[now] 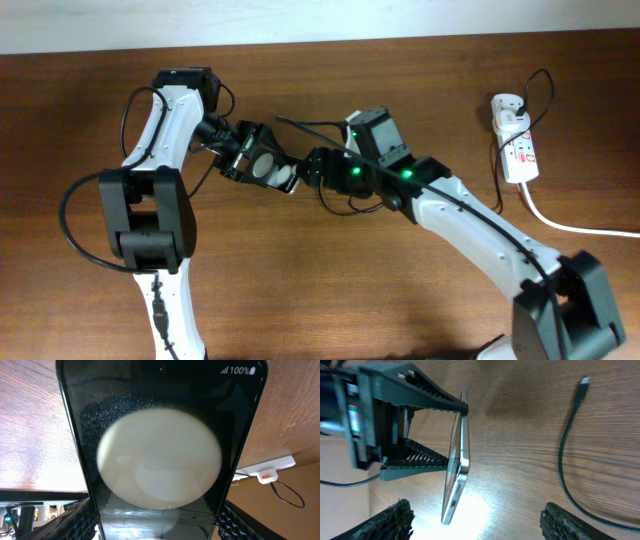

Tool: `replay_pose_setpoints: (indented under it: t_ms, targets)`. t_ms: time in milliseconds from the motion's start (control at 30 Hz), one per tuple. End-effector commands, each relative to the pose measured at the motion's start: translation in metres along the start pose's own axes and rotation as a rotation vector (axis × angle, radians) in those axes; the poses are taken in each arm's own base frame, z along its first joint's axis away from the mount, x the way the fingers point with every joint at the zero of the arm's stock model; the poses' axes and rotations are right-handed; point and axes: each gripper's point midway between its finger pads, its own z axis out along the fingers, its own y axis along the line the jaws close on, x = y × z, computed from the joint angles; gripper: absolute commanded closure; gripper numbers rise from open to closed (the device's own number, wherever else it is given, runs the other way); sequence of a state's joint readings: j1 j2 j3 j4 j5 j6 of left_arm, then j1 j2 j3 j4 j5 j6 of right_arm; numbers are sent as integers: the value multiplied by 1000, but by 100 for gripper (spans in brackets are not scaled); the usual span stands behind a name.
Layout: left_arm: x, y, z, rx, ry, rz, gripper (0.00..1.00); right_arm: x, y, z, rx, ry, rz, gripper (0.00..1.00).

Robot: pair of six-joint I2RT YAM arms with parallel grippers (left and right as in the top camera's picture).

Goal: Plug charger to phone and switch on socket

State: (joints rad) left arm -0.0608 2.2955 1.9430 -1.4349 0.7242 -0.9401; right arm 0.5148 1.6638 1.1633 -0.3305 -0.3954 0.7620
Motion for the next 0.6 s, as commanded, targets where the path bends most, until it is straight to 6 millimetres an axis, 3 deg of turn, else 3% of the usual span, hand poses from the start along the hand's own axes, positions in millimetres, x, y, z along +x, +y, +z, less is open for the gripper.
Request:
replay_pose_setpoints:
  t_ms: [0,267,467,567]
  targets:
    - [8,-7,-2,14,1,7,100,-4,9,10,-13,-23,40,20]
    - [16,-12,7,3,2,10,100,-11,7,20,79,-144,76,34]
    - [18,-13,8,3,8,4,100,-9,1,26,94,-137,97,39]
    - [21,-14,12,-4,11,12,100,0,-3,38,101,-105,126,45]
